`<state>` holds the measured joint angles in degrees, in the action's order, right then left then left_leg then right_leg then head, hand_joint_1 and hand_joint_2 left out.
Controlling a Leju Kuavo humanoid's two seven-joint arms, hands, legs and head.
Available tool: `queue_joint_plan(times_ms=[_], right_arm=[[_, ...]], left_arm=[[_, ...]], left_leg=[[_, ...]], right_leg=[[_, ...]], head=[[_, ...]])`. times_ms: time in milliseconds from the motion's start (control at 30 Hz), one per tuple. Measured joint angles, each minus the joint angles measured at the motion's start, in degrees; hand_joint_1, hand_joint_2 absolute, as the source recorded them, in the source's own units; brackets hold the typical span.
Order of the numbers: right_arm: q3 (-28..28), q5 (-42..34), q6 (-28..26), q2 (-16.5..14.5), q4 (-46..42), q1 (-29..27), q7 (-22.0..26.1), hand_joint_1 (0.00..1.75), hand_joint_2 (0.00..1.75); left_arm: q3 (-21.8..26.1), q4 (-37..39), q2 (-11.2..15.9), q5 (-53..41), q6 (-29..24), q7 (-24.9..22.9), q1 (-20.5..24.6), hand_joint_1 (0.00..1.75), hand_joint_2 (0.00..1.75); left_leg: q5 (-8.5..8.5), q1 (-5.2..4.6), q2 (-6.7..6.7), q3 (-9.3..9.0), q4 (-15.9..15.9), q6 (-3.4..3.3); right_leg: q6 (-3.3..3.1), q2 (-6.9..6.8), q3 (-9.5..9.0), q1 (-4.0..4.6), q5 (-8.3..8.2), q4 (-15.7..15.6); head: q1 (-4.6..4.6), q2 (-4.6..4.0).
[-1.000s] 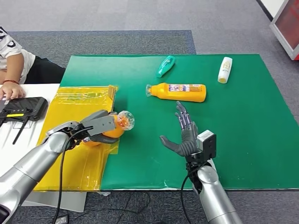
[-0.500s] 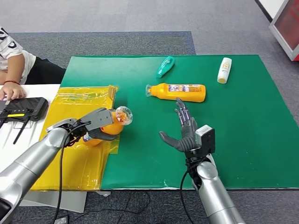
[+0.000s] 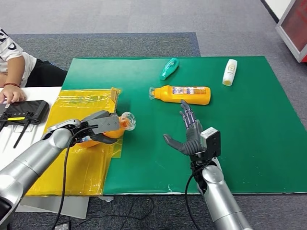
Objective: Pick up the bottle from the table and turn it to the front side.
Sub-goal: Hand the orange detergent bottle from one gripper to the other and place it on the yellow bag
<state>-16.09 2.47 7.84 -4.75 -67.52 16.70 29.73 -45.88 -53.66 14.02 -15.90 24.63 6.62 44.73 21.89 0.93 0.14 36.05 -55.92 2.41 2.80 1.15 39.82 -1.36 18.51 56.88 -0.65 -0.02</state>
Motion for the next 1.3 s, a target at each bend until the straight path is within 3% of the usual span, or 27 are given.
queue_joint_plan(times_ms=[33,100,167,233,1100,1200,1300], right_arm=[[0.0,0.0,0.0,0.0,0.0,0.0,0.0,0.0,1.75],[0.0,0.1,-0.1,0.0,0.0,0.1,-0.1,0.0,1.75],[0.0,0.2,-0.1,0.0,0.0,0.2,-0.1,0.0,1.75],[0.0,0.2,-0.1,0.0,0.0,0.2,-0.1,0.0,1.75],[0.0,0.4,-0.7,0.0,0.3,0.3,-0.1,0.0,1.75],[0.0,0.4,-0.7,0.0,0.4,0.3,-0.1,0.0,1.75],[-0.3,0.1,-0.3,0.0,0.5,0.4,0.3,0.0,1.75]], left_arm=[[-0.1,0.0,0.0,0.1,0.0,0.0,0.0,1.75,1.75],[-0.2,0.1,0.1,0.4,-0.2,0.0,0.1,0.95,1.75],[-0.2,0.2,0.1,0.7,-0.4,0.0,0.1,0.08,0.87],[-0.1,0.2,0.1,0.8,-0.8,0.1,0.0,0.0,0.0],[0.8,0.6,0.5,1.8,-2.6,0.7,-3.0,0.0,0.0],[2.3,0.1,0.3,5.5,-2.6,3.9,-4.4,0.0,0.0],[6.3,-2.9,0.0,15.5,1.8,10.8,-8.5,0.0,0.0]], left_leg=[[0.0,0.0,0.0,0.0,0.0,0.0],[0.0,0.0,0.0,-0.01,0.0,0.0],[0.0,0.0,0.0,-0.01,0.0,0.0],[0.0,0.0,0.0,-0.01,0.0,0.0],[-0.04,0.0,-0.03,0.06,0.0,-0.07],[-0.04,0.0,-0.02,0.06,0.0,-0.07],[-0.02,0.0,0.0,0.06,0.0,-0.07]], right_leg=[[0.0,0.0,0.0,0.0,0.0,0.0],[0.0,0.0,-0.01,0.0,0.0,0.0],[0.0,0.0,-0.01,0.0,0.0,0.0],[0.0,0.0,-0.01,0.0,0.0,0.0],[0.03,-0.01,0.0,0.0,0.02,0.0],[0.03,-0.01,0.0,0.0,0.02,0.0],[0.05,0.0,0.01,0.0,0.04,0.0]], head=[[0.0,0.0],[0.0,0.0],[0.01,0.0],[0.01,0.0],[0.0,0.0],[0.01,0.0],[0.0,0.0]])
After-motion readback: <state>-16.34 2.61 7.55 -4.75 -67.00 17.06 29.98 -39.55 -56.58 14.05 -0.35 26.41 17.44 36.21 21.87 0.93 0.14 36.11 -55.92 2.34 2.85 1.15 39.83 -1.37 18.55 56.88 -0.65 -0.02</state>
